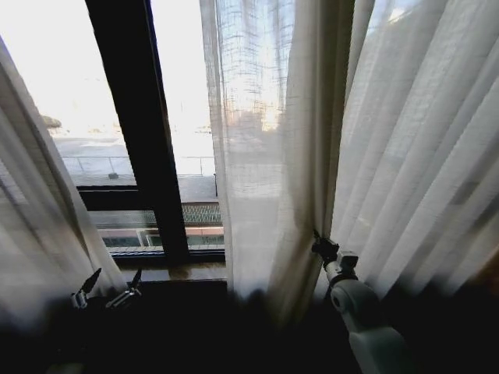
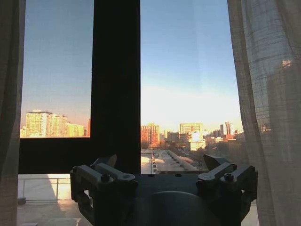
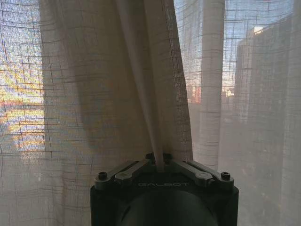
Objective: Open the curtains by pulling them apart, changing their state from closed to fully open.
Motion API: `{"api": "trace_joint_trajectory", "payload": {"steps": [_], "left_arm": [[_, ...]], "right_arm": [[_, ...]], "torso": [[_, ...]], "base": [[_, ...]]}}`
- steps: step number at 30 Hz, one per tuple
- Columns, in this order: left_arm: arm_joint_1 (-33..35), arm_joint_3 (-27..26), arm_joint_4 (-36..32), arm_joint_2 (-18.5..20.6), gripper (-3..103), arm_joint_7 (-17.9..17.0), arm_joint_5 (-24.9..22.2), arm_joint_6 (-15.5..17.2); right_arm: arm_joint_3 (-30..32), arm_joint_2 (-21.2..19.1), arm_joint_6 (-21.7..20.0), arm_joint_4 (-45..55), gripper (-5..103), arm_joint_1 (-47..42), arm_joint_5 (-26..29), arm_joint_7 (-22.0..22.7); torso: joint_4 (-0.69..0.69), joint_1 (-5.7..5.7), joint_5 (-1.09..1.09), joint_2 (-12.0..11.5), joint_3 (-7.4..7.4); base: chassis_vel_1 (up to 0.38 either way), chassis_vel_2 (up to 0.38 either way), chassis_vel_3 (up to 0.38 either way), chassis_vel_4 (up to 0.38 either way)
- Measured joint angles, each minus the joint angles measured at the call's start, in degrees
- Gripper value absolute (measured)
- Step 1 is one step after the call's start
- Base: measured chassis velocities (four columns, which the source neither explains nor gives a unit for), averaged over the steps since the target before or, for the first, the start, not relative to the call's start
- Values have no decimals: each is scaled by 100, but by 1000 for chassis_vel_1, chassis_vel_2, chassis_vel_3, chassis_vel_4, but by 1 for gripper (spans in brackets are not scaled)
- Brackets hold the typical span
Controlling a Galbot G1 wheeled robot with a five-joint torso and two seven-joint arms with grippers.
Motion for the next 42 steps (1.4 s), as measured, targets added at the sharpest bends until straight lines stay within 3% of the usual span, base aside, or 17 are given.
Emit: {"api": "trace_joint_trajectory", "payload": {"steps": [42], "left_arm": [[-29,-1,26,9,100,3,2,10]], "right_arm": [[115,-5,24,2,0,-54,-4,-19]], "torso": [[1,0,0,0,0]], "base": [[-330,-377,334,368]]}}
